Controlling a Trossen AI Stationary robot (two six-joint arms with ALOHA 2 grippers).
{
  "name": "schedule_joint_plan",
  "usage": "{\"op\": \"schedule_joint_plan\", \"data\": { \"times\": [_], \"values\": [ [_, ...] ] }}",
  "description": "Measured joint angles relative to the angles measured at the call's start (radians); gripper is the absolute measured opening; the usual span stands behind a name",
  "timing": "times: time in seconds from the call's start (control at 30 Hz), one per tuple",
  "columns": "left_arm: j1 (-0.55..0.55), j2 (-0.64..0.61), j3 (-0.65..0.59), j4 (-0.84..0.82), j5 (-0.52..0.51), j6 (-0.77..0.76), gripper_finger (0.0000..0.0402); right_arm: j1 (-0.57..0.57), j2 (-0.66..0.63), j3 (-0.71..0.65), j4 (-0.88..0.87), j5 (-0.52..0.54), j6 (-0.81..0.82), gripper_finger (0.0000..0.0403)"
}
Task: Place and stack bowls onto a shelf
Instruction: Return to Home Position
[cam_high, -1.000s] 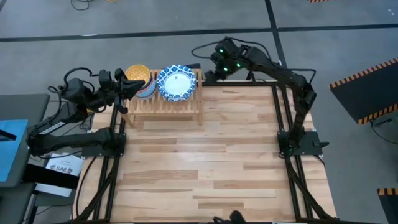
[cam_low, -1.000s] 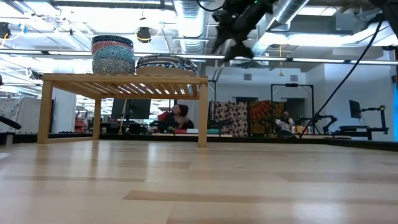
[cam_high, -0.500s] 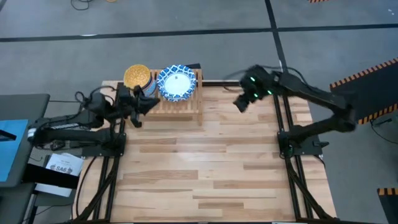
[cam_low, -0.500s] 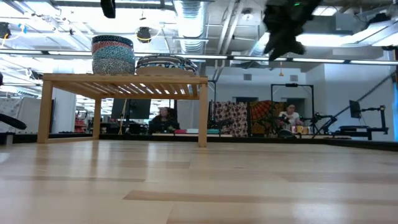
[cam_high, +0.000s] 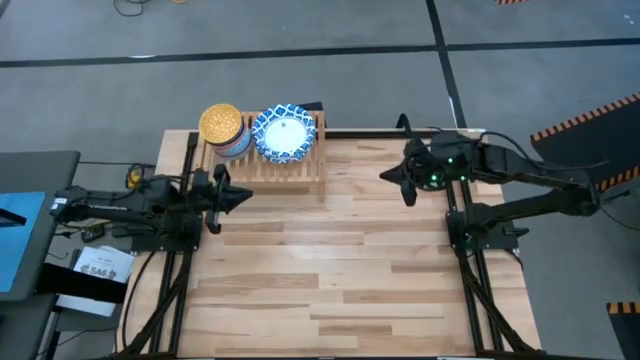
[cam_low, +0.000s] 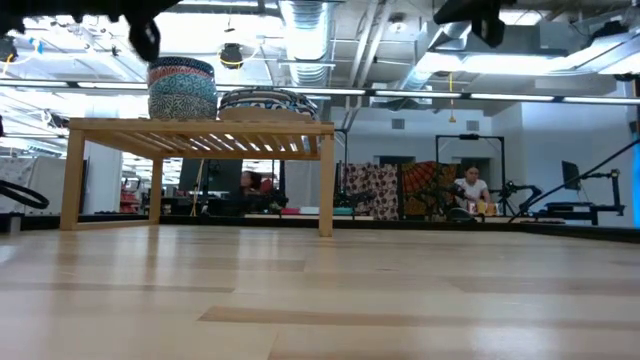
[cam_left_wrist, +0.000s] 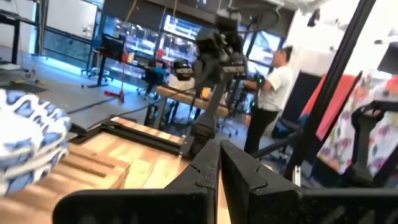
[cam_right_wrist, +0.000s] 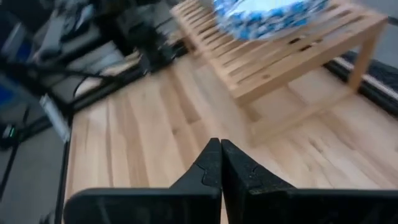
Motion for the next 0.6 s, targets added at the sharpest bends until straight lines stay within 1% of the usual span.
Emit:
{"op": "schedule_joint_plan", "data": {
  "times": [0.17, 0.43, 0.6],
  "values": [
    [-0.012, -0.107, -0.116, 0.036, -0.004, -0.043, 0.0, 0.069, 0.009, 0.0, -0.031, -0.006, -0.067, 0.0021],
    [-0.024, -0.215, -0.337, 0.236, 0.001, -0.047, 0.0, 0.114, -0.008, 0.0, -0.038, -0.002, 0.019, 0.0021],
    [-0.024, -0.282, -0.334, 0.125, 0.025, -0.016, 0.0, 0.156, -0.046, -0.001, -0.083, -0.001, 0.057, 0.0021]
  ]
}}
